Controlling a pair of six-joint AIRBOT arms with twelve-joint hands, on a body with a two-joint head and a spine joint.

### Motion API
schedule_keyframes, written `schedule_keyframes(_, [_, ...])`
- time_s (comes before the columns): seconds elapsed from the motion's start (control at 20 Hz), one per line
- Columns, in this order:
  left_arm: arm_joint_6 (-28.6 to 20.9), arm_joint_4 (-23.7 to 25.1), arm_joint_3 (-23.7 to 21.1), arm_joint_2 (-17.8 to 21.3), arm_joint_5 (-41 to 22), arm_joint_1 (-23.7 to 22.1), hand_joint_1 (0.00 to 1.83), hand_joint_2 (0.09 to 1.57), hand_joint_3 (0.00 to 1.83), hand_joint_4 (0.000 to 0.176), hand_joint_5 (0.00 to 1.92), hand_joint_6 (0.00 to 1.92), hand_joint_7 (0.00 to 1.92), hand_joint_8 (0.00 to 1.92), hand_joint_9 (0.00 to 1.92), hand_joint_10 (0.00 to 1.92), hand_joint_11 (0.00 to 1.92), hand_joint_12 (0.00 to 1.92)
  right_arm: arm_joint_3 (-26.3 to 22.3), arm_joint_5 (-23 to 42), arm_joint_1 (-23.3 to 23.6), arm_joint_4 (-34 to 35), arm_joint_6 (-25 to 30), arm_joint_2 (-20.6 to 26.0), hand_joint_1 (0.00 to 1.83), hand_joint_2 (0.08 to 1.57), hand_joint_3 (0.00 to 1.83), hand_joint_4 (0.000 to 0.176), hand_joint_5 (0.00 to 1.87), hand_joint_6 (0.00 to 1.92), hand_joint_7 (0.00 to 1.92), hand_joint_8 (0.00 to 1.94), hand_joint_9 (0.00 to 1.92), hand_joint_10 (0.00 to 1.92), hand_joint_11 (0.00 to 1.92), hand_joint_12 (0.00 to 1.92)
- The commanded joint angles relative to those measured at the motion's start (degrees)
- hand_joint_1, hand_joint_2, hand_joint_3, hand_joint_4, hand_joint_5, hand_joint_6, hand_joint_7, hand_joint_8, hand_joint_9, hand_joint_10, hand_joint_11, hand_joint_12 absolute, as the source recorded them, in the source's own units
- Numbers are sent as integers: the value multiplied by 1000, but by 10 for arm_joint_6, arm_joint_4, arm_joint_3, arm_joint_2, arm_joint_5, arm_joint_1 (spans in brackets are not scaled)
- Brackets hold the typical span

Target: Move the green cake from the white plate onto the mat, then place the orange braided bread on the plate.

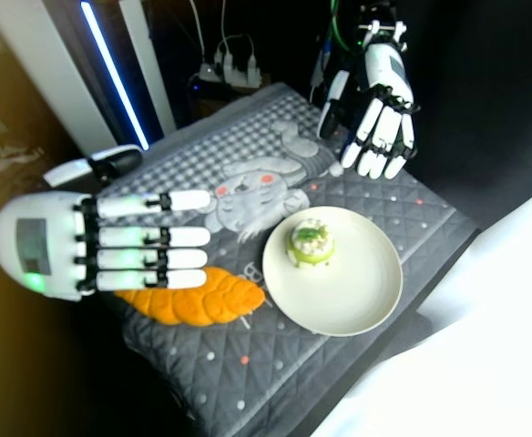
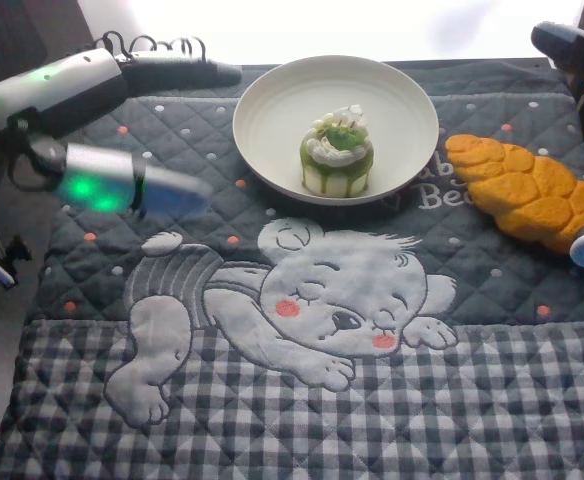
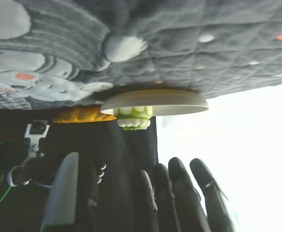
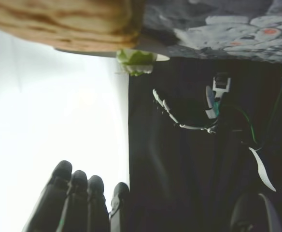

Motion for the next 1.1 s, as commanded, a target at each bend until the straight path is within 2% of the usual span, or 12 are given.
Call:
schedule_keyframes(0.0, [-4, -18, 3, 0, -58, -4, 583, 999, 9, 0, 276, 15, 286, 12, 227, 21, 0, 450, 1, 67, 2, 19, 5, 6, 621, 690, 15, 67, 81, 2, 71, 0, 96, 25, 5, 371])
schedule_keyframes(0.15, [-4, -11, 9, -4, -48, -10, 604, 1001, 0, 0, 284, 0, 311, 6, 277, 12, 26, 522, 1, 67, 2, 17, 5, 5, 616, 698, 12, 70, 82, 1, 74, 2, 97, 19, 15, 379])
schedule_keyframes(0.25, [-14, 14, 22, -15, -22, -28, 670, 982, 0, 0, 305, 0, 323, 0, 286, 0, 75, 393, 1, 67, 2, 17, 5, 4, 608, 699, 9, 83, 79, 0, 61, 0, 87, 11, 10, 378])
schedule_keyframes(0.3, [-27, 34, 34, -25, -6, -40, 684, 974, 0, 23, 280, 0, 322, 0, 309, 9, 135, 404, 1, 67, 2, 17, 5, 3, 622, 701, 8, 86, 83, 1, 58, 0, 78, 6, 1, 374])
schedule_keyframes(0.45, [-71, 97, 79, -59, 57, -70, 717, 948, 0, 27, 177, 0, 279, 0, 313, 0, 111, 488, 1, 67, 2, 13, 4, 0, 583, 730, 11, 89, 67, 0, 37, 0, 64, 1, 2, 354])
schedule_keyframes(0.6, [-103, 164, 119, -90, 123, -102, 748, 868, 0, 65, 205, 0, 256, 0, 275, 0, 92, 533, 1, 67, 2, 9, 4, -1, 610, 735, 2, 160, 0, 0, 1, 0, 44, 2, 4, 290])
schedule_keyframes(0.7, [-128, 196, 139, -109, 137, -115, 723, 849, 0, 66, 243, 2, 309, 4, 302, 1, 76, 471, 1, 67, 2, 9, 4, -1, 608, 718, 0, 171, 0, 0, 0, 0, 48, 4, 11, 293])
schedule_keyframes(0.85, [-140, 223, 168, -142, 162, -137, 714, 765, 4, 63, 286, 0, 344, 2, 397, 1, 311, 326, 2, 67, 2, 9, 4, -2, 545, 738, 5, 115, 0, 0, 16, 5, 75, 11, 63, 323])
schedule_keyframes(0.9, [-140, 232, 178, -153, 174, -147, 711, 737, 0, 96, 273, 0, 317, 0, 331, 0, 257, 285, 1, 67, 2, 9, 4, -2, 556, 735, 3, 100, 0, 0, 8, 1, 64, 5, 62, 327])
schedule_keyframes(0.95, [-140, 241, 184, -161, 185, -155, 710, 725, 0, 116, 263, 0, 307, 0, 312, 0, 249, 278, 1, 67, 2, 9, 4, -3, 547, 716, 0, 112, 0, 0, 9, 1, 71, 8, 79, 336])
schedule_keyframes(1.0, [-140, 251, 188, -165, 195, -163, 680, 705, 0, 119, 265, 1, 323, 7, 330, 8, 232, 270, 2, 67, 2, 9, 4, -3, 553, 706, 0, 99, 0, 0, 18, 4, 86, 12, 84, 343])
schedule_keyframes(1.05, [-140, 258, 188, -166, 200, -169, 672, 700, 0, 108, 265, 1, 324, 6, 326, 5, 208, 256, 2, 67, 2, 9, 4, -3, 559, 694, 0, 112, 0, 0, 22, 5, 90, 12, 86, 345])
